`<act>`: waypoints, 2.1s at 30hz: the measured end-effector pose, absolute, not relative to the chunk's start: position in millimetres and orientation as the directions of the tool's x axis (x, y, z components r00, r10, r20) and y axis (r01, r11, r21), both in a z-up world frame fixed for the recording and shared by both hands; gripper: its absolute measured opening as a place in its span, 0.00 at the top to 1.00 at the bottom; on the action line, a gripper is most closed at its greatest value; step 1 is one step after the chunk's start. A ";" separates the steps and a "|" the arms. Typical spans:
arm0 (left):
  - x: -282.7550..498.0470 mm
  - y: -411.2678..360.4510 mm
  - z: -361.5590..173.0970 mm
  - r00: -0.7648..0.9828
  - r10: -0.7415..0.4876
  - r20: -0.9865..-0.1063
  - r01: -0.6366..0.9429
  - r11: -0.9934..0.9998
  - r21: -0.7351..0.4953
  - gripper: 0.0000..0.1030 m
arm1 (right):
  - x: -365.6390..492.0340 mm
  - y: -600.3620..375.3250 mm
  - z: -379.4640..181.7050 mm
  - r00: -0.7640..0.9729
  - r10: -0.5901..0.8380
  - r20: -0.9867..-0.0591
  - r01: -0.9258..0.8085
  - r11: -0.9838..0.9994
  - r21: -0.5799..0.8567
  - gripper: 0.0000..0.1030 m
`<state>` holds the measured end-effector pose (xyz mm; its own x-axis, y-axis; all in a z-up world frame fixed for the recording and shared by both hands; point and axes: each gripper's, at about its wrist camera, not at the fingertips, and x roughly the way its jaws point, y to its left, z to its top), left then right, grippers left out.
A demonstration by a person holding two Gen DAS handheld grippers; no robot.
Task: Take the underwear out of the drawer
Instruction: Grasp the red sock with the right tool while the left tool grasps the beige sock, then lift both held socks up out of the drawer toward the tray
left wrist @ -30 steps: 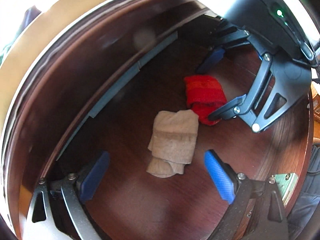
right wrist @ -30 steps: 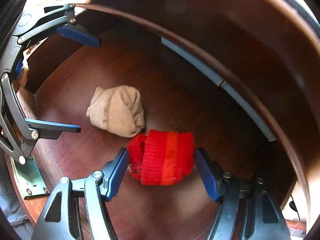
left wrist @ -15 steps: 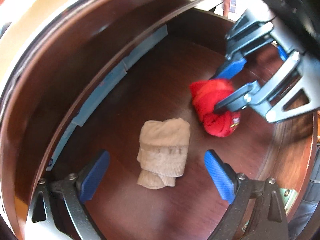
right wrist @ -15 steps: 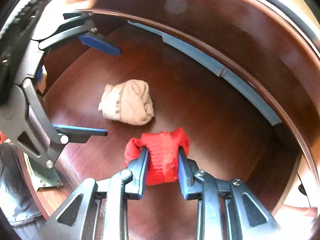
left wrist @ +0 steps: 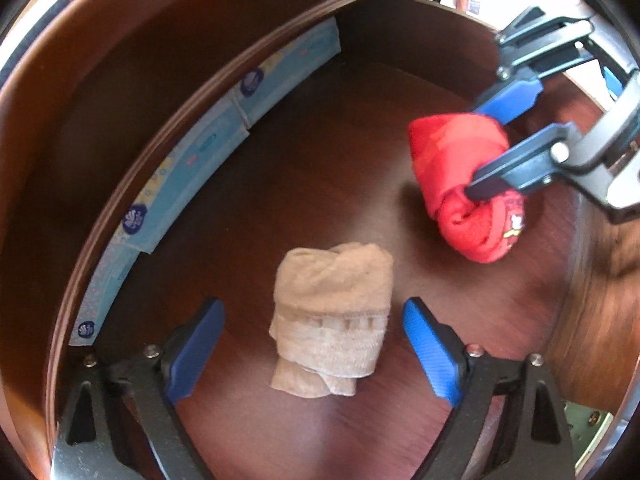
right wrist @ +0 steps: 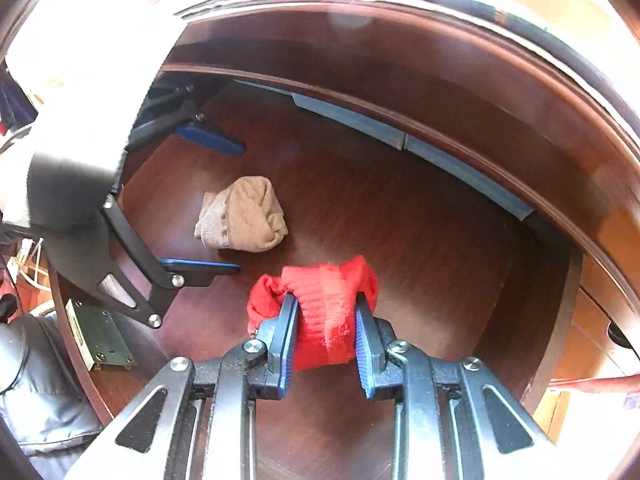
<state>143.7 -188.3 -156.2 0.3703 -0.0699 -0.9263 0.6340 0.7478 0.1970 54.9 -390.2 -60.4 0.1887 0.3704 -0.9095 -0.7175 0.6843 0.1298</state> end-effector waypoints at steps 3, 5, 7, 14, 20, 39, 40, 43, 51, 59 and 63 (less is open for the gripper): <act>148.9 -186.8 -159.6 0.355 -0.063 -0.933 0.636 0.748 0.191 0.28 | 47.2 -398.6 -62.1 0.193 0.397 -0.897 -0.710 0.688 0.151 0.73; 149.4 -187.7 -164.4 0.339 -0.055 -0.939 0.646 0.739 0.190 0.39 | 45.3 -404.8 -61.7 0.199 0.406 -0.892 -0.707 0.690 0.156 0.73; 150.4 -186.0 -166.0 0.329 -0.070 -0.942 0.652 0.738 0.173 0.56 | 43.8 -407.5 -62.4 0.205 0.418 -0.885 -0.710 0.686 0.159 0.73; 145.2 -181.7 -159.4 0.359 -0.071 -0.931 0.628 0.756 0.184 0.74 | 35.4 -425.0 -49.7 0.228 0.467 -0.854 -0.711 0.679 0.182 0.73; 129.6 -168.8 -142.6 0.416 -0.118 -0.902 0.573 0.804 0.159 0.74 | 26.3 -440.2 -37.5 0.272 0.495 -0.825 -0.709 0.683 0.176 0.73; 88.1 -135.3 -123.5 0.518 -0.156 -0.841 0.458 0.881 0.118 0.74 | 3.8 -464.6 -22.0 0.361 0.504 -0.785 -0.695 0.706 0.133 0.73; 87.1 -132.6 -124.2 0.525 -0.156 -0.837 0.451 0.885 0.118 0.74 | 1.8 -464.9 -21.3 0.365 0.504 -0.783 -0.696 0.706 0.131 0.73; 84.3 -127.0 -114.4 0.546 -0.159 -0.822 0.428 0.897 0.110 0.74 | 0.6 -470.4 -21.0 0.379 0.515 -0.769 -0.697 0.705 0.129 0.73; 65.5 -114.8 -102.1 0.597 -0.149 -0.788 0.382 0.917 0.116 0.74 | -8.4 -488.8 -15.4 0.409 0.543 -0.733 -0.684 0.715 0.148 0.73; 54.7 -95.2 -76.6 0.647 -0.144 -0.748 0.344 0.932 0.118 0.74 | -19.3 -507.5 -7.0 0.454 0.576 -0.680 -0.676 0.720 0.158 0.73; 50.7 -89.2 -69.9 0.657 -0.158 -0.737 0.335 0.937 0.099 0.74 | -26.4 -512.2 -3.6 0.483 0.577 -0.659 -0.676 0.724 0.138 0.73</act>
<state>50.7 -89.2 -69.9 0.6567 -0.1575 -0.7375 0.3354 0.9369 0.0986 -26.4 -512.2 -3.6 0.4828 0.5766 -0.6591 -0.6762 0.7237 0.1377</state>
